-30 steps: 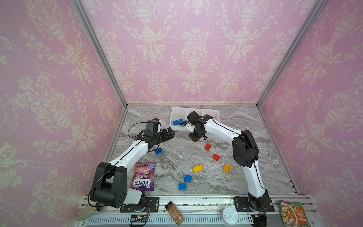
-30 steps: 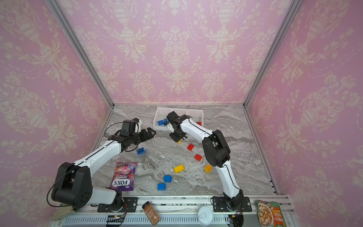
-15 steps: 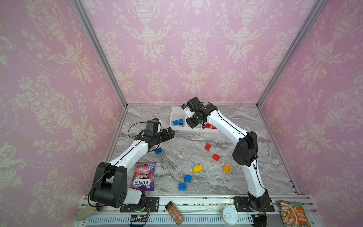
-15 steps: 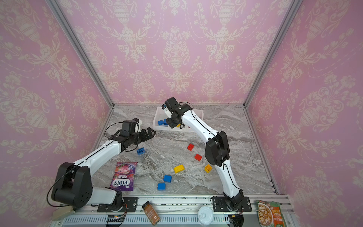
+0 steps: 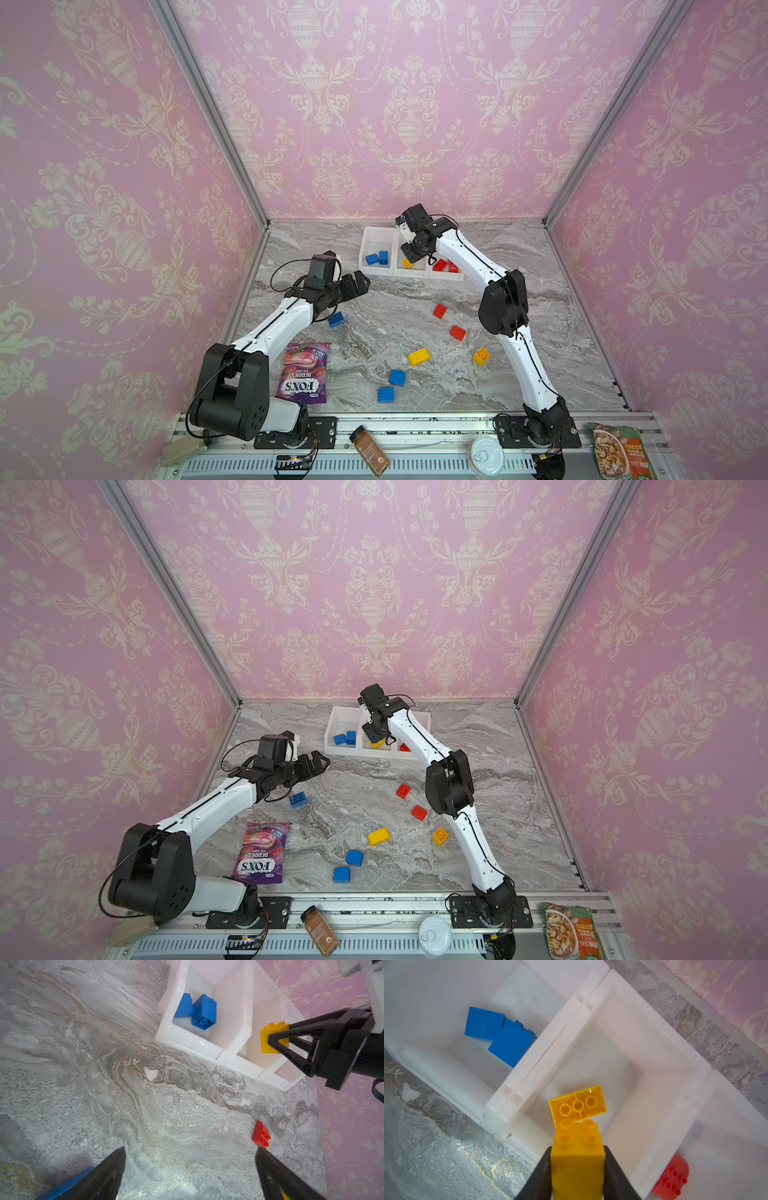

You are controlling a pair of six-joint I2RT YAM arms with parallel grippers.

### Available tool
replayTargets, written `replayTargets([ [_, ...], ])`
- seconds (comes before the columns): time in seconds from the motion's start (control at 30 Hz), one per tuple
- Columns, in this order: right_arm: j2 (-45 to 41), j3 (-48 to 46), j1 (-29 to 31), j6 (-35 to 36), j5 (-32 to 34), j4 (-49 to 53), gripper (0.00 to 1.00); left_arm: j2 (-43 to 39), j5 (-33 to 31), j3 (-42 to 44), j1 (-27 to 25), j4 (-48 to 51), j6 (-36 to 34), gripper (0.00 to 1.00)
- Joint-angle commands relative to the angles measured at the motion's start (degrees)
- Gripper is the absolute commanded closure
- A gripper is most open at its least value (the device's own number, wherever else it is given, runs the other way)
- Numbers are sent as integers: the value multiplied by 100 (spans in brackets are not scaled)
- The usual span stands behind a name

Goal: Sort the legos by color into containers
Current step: 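Carry the yellow brick over the middle compartment and open the right gripper, then withdraw the right gripper from the bin while the left gripper lowers toward a blue brick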

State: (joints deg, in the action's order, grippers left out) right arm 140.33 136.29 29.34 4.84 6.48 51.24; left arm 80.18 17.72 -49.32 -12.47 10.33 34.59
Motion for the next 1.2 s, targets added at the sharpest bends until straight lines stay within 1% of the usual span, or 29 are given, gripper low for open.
replayTargets([
  [0.0, 74, 167, -44, -150, 114, -202, 62, -174, 48, 63, 43, 88, 6, 1],
  [0.13, 237, 235, -59, -132, 188, -203, 61, -152, 39, 54, 46, 100, 14, 1],
  [0.2, 279, 234, -63, -137, 260, -219, 59, -150, 35, 46, 48, 106, 26, 1],
  [0.33, 232, 171, -66, -178, 349, -276, 45, -152, 30, 20, 51, 124, 18, 1],
  [0.4, 135, 62, -64, -205, 339, -361, 42, -152, 21, 11, 45, 141, 7, 1],
  [0.7, -239, -255, -61, -237, 267, -509, 35, -143, 0, 1, 44, 168, -12, 1],
  [0.8, -413, -424, -51, -249, 214, -587, 33, -156, -39, 1, 51, 201, -24, 1],
  [0.9, -645, -675, -18, -266, 173, -689, 27, -170, -82, -29, 45, 279, -63, 1],
  [0.97, -800, -866, 19, -259, 150, -743, 22, -165, -131, -73, 49, 389, -136, 1],
  [1.17, -1408, -1616, 150, -261, 119, -907, 11, -170, -410, -285, 42, 931, -304, 1],
])
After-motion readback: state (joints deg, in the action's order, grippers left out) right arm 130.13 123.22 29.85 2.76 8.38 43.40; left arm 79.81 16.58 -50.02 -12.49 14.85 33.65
